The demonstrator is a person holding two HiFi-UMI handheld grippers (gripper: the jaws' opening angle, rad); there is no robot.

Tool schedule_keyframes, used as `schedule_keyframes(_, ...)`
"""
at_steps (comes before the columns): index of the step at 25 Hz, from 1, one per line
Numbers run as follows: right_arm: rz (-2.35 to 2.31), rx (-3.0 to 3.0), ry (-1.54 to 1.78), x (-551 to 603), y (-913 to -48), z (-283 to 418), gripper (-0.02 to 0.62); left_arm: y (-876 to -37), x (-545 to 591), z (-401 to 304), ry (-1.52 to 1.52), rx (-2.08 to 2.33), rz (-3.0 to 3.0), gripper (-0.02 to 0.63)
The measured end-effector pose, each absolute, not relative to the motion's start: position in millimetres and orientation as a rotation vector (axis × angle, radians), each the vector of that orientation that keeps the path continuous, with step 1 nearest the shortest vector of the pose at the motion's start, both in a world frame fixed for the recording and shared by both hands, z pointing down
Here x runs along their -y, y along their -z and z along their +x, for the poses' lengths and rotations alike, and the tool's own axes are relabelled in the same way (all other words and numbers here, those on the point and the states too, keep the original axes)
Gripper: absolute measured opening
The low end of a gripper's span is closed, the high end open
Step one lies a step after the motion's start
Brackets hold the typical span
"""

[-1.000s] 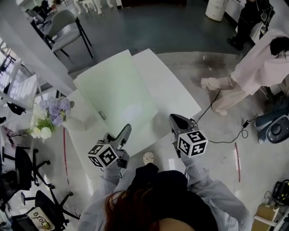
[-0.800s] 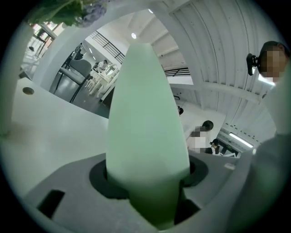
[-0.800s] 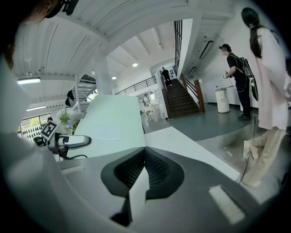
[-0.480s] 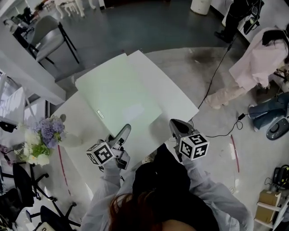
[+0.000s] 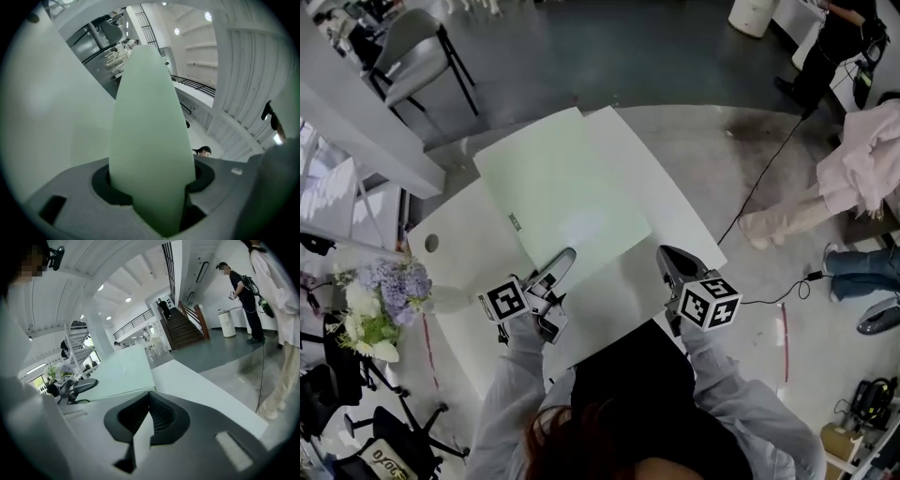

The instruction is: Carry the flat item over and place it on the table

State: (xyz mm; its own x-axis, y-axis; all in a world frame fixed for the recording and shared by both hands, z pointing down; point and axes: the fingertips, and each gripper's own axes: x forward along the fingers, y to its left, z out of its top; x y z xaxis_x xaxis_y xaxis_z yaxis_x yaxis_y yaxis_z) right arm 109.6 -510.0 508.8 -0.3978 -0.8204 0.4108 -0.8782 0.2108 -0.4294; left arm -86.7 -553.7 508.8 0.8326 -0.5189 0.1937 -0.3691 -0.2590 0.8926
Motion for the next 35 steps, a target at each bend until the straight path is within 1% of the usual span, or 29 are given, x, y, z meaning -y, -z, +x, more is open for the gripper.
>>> schedule_keyframes(4,1.605,2.394,-0.983,545,-517,107,0.012,-512,588,-75,0.322,0.556,1.736,0.273)
schedule_keyframes(6,1.587,2.395,-1.004,566,-527,109,0.012,-523,605,-71,0.344,0.533,1.676,0.273)
schedule_keyframes(14,1.471,2.380,-1.115,624,-575,111,0.012,-585,662,-62,0.246,0.517,1.579,0.273)
schedule_keyframes(27,1.417,2.360,-1.186,619,-592,110,0.011,-591,664,-56,0.181,0.513,1.542,0.290)
schedule_keyframes(31,1.432,2.362,-1.181,611,-590,110,0.011,-590,678,-73,0.165,0.696,1.651,0.339)
schedule_keyframes(35,1.438,2.361,-1.158,606,-589,105,0.012,-606,690,-105,-0.040,0.982,1.788,0.444)
